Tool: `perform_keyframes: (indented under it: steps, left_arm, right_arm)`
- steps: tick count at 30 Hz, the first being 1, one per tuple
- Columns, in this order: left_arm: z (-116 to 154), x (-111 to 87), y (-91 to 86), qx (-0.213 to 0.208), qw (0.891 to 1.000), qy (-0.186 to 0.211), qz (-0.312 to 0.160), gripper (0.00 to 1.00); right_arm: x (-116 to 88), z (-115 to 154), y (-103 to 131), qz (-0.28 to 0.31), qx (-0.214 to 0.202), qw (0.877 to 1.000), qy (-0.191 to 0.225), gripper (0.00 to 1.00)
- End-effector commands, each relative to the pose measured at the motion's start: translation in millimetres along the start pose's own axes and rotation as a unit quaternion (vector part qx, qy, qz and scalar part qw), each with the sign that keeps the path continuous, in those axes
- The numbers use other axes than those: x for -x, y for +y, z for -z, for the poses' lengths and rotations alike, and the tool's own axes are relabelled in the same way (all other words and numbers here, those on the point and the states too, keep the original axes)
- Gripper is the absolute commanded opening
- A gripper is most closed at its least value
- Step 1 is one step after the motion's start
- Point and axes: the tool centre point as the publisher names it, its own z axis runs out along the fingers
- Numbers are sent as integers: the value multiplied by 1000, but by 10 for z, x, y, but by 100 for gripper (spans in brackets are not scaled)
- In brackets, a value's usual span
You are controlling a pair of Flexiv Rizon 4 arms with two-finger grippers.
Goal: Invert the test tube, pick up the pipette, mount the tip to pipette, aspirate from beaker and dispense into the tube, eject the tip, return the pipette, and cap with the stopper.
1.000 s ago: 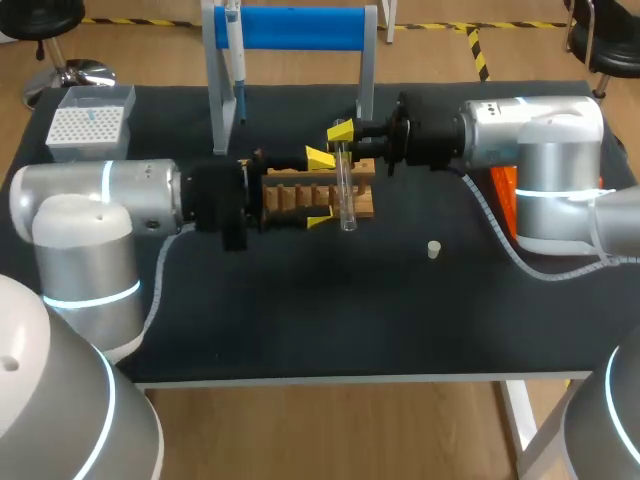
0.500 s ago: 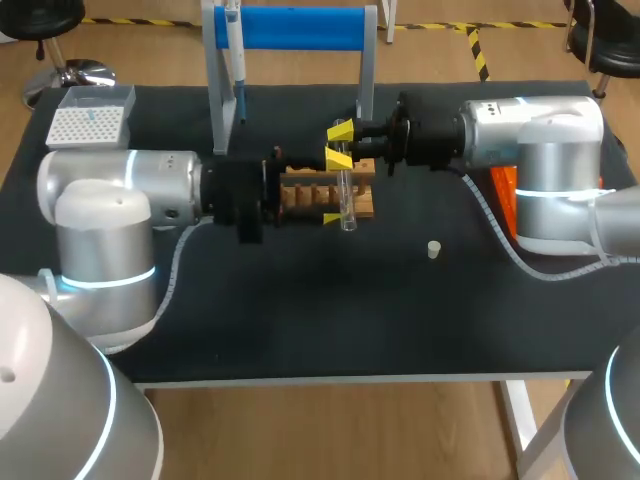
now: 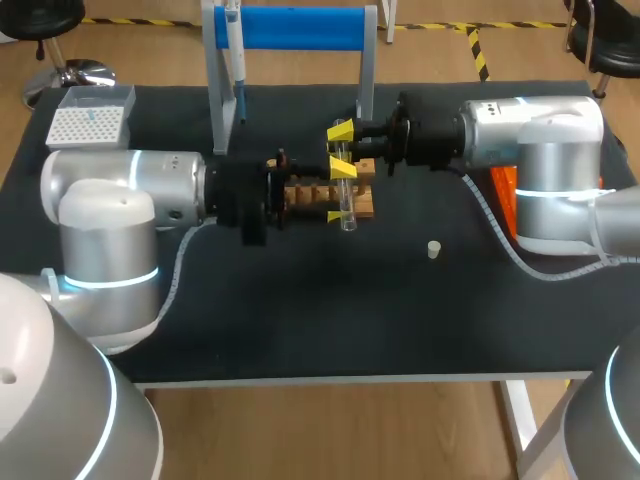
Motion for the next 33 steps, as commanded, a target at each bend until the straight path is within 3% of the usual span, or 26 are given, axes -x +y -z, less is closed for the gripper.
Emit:
perform_keyframes:
  steps: [1,7,26,29,30,31,33]
  left_arm:
    - [-29,1,-19,7,1000,-2,-9,64]
    - [-79,-1,-40,9,999,4,-30,64]
    - [-102,-24,-16,15,999,3,-31,48]
    - [-99,-30,-13,15,999,3,-29,38]
    - [-99,-31,-13,14,999,2,-29,26]
    - [-98,-33,-13,14,1000,2,-28,0]
    - [-97,-38,-13,12,1000,-1,-25,0]
  right_arm:
    - [-7,0,-5,0,1,1000,-1,0]
    - [-7,0,-5,0,1,1000,-1,0]
    - [-7,0,-5,0,1,1000,-1,0]
    - [-7,0,-5,0,1,1000,-1,0]
    - [-7,0,-5,0,1,1000,-1,0]
    - [-7,0,-5,0,1,1000,-1,0]
    - [-7,0,-5,0,1,1000,-1,0]
